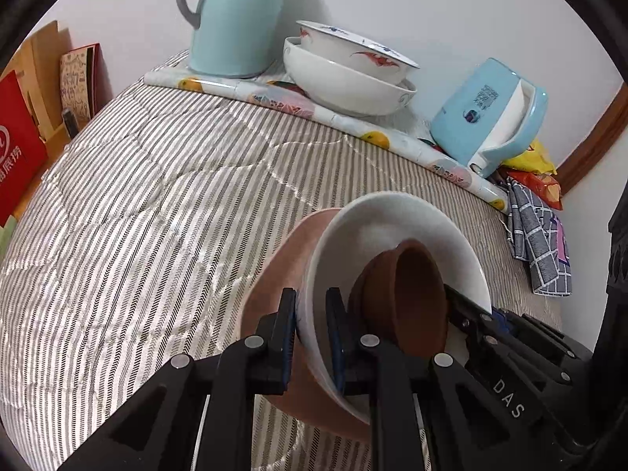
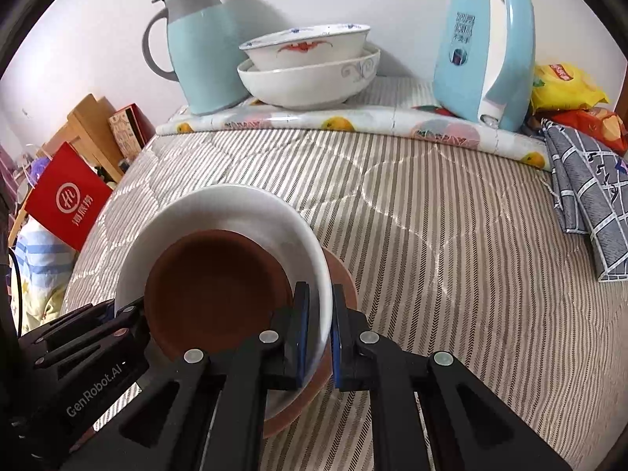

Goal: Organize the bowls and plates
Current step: 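Carry the white bowl with both tools onto the pink plate stack and lower it, then open both tools to release the white bowl on the plates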

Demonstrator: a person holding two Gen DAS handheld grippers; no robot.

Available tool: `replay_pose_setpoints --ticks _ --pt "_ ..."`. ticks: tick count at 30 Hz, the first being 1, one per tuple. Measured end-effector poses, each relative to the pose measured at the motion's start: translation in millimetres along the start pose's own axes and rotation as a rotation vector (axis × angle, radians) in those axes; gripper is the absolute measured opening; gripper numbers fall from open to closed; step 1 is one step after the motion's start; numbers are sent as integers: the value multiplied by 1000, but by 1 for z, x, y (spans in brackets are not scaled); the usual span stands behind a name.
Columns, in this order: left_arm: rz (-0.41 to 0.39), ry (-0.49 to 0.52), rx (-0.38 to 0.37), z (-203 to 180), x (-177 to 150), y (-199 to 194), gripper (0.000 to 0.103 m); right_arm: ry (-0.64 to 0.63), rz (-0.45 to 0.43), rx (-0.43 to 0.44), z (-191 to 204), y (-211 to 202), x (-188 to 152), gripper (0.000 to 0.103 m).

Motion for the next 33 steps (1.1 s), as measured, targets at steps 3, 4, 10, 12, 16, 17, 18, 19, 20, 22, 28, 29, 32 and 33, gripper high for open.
replay_pose_setpoints --ticks 3,4,10,12,16,17,18,19,20,22,28,29,32,33 --pt "-3 0 -2 2 1 2 14 2 10 3 0 6 -1 10" --pt "-3 7 3 1 1 2 14 0 7 2 0 6 -1 10" --pt "-12 9 10 0 0 2 14 -11 0 -3 1 6 -1 10" --pt "-9 7 5 1 0 2 14 -10 0 0 2 6 -2 10" --pt "-8 -2 2 1 -1 1 14 -15 17 16 1 6 -2 12" --pt "-6 -5 3 1 -1 0 14 -13 21 24 1 5 -3 12" --pt "-9 -5 4 1 -1 -2 14 -10 20 26 0 5 -3 12" --pt "-17 2 12 0 1 -4 14 -9 18 25 0 3 -3 12" --pt "-21 7 20 0 1 -6 14 -12 10 18 -1 1 -2 12" --pt "-33 15 35 0 3 -10 14 -15 0 9 -2 -2 -2 12" --pt "-35 18 58 3 2 -18 23 0 -16 10 -5 -10 -3 14" --pt "-32 15 58 3 1 -19 27 -1 -16 10 -5 -11 -4 14" --pt "-38 16 43 2 -1 -25 35 -4 -15 7 -5 -16 -6 15" --pt "-47 17 42 1 -2 -29 35 -7 -17 4 -5 -18 -7 16"
Point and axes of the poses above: each gripper's, at about its wrist camera, not at the fingertips, and y roughly the way its jaws point, z to its left, x to its top, the point moved 5 cm from there along y, roughly the way its jaws point, and after that the axes turned 5 degrees about -x, right-handed, at the moved point
